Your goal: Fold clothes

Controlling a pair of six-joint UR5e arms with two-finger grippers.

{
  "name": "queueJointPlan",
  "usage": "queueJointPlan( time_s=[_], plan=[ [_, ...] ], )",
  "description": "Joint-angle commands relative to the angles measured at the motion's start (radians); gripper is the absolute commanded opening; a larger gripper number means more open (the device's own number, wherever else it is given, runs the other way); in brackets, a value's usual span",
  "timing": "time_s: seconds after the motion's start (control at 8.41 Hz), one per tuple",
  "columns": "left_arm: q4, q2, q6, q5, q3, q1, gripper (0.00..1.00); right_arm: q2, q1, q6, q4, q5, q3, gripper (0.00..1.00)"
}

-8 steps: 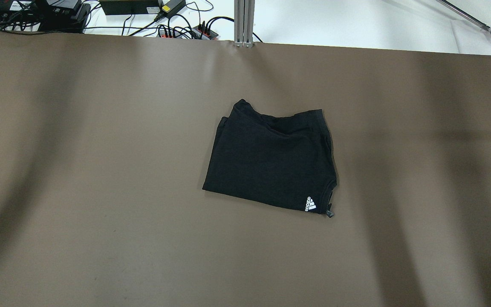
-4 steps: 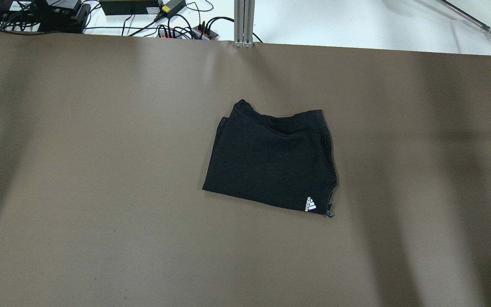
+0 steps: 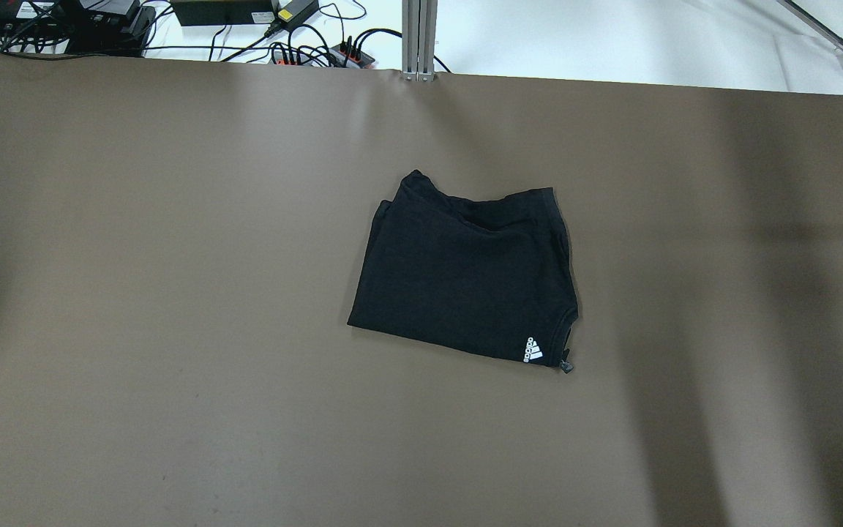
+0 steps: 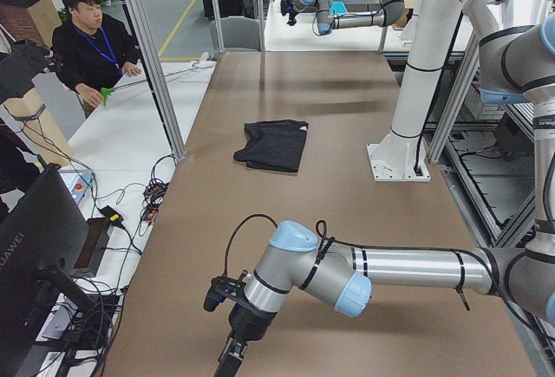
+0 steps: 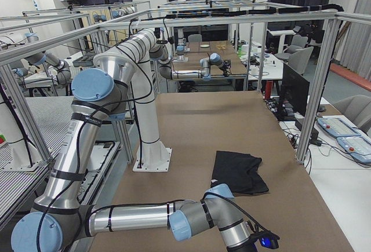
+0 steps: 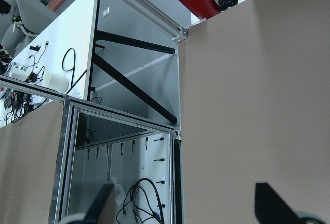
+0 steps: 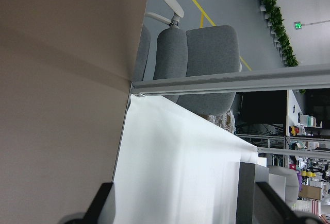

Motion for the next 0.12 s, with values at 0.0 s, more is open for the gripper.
queueJointPlan(
  time_s=[0.0],
  plan=[
    [-0.01,0.004,0.023,0.004,0.002,0.002,0.95,0.001,-0.001,-0.001,0.001,0.0,-0.005,0.94]
  ],
)
